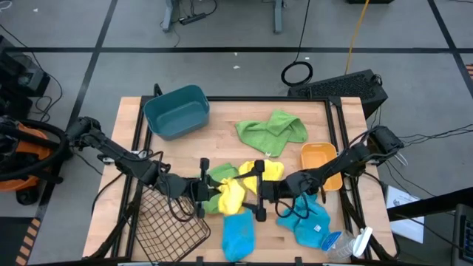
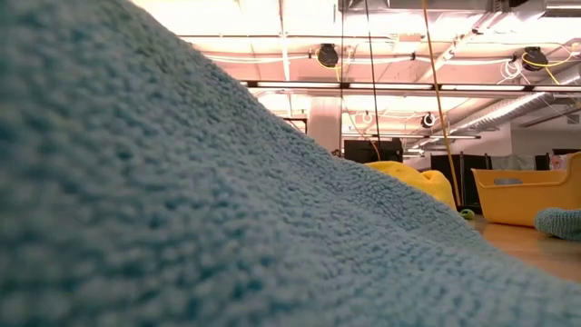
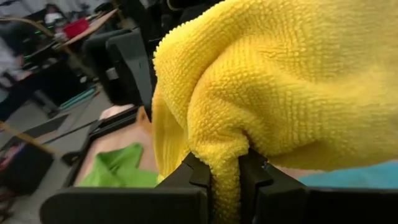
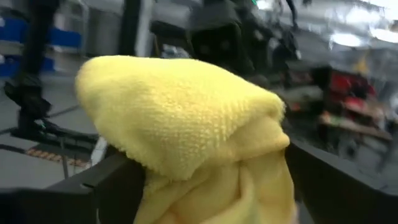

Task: Sort microfiber towel by color & place in baskets
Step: Roll upper left yellow towel

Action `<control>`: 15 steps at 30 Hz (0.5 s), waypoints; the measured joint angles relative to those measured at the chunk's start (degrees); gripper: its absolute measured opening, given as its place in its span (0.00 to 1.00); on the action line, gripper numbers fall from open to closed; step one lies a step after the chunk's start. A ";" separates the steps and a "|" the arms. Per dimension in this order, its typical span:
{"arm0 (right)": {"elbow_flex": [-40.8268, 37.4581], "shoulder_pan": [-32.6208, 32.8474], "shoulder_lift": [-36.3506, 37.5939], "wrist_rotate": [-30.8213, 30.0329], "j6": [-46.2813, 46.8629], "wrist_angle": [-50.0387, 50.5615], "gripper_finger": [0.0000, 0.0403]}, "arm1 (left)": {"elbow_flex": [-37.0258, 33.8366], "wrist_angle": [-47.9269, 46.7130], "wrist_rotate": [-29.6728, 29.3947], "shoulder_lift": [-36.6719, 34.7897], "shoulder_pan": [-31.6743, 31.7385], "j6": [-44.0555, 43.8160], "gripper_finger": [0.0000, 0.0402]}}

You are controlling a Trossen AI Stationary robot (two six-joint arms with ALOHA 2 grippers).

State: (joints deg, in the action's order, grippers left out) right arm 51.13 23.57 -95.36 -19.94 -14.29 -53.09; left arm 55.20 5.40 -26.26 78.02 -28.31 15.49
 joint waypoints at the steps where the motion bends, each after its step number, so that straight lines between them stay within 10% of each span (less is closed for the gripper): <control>1: 0.00 0.00 -0.88 0.91 -1.18 -2.40 0.87 | 0.00 0.53 1.10 0.00 0.14 0.00 0.07; 9: 0.00 -0.17 -4.08 2.28 -6.14 -10.85 0.72 | -0.53 0.41 2.52 -0.02 0.10 -3.75 0.10; 15: 2.30 -1.25 -4.22 3.59 -3.54 -6.30 0.55 | -1.01 0.02 2.23 -0.02 0.14 -4.68 0.32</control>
State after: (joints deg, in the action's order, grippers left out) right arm 53.44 22.33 -99.58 -16.35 -17.83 -59.39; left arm 54.19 5.42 -24.03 78.00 -28.16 10.81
